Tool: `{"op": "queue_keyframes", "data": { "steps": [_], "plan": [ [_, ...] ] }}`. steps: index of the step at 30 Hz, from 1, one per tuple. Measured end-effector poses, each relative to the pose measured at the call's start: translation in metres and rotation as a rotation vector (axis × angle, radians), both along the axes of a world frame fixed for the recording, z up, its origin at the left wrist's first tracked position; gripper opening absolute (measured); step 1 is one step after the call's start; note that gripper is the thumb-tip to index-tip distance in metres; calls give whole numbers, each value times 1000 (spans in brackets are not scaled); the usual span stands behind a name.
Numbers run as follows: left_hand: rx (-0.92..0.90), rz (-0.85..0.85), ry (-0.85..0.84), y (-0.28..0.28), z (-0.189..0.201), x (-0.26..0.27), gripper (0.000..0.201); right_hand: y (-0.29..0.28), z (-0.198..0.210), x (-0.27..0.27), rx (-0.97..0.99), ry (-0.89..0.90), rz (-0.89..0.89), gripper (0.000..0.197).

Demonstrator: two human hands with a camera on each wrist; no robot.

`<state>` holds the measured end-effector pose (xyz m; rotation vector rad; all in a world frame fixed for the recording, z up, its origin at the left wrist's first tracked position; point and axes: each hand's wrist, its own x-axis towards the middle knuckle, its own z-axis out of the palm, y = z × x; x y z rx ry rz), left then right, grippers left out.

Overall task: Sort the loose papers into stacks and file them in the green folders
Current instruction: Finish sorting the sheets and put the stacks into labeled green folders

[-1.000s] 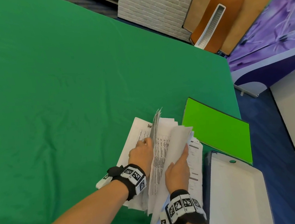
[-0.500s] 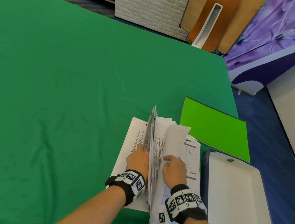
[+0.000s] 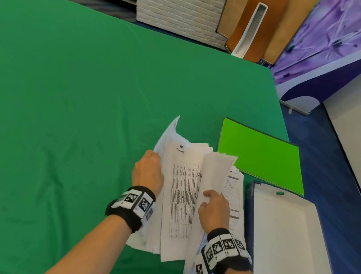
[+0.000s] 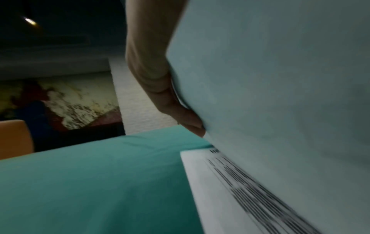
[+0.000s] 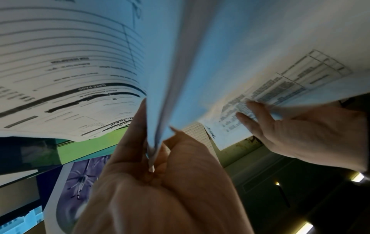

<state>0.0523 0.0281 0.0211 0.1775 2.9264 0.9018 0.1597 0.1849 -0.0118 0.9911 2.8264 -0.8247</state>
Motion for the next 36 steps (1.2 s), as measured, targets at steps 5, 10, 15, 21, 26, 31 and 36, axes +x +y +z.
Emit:
{"op": "queue_keyframes", "data": {
  "steps": [5,10,15,21,26,31,36],
  "plan": [
    [233,258,254,-46,71,-27,34,11,4,9,-88,58,-42,33],
    [442,189,324,-64,117,-36,33,27,13,23,-135,126,-88,31],
    [420,29,-164,-19,34,-23,37,40,26,37,-146,182,-128,29],
    [164,-69,-342,6,-61,25,42,53,36,55,-129,227,-172,30],
    [115,-50,-213,7,-66,28,42,58,43,60,-63,227,-171,30],
    [112,-189,-129,19,-61,25,39,49,46,50,14,192,-98,32],
    [519,-481,-477,40,-62,47,50,25,31,20,39,79,28,29]
  ]
}}
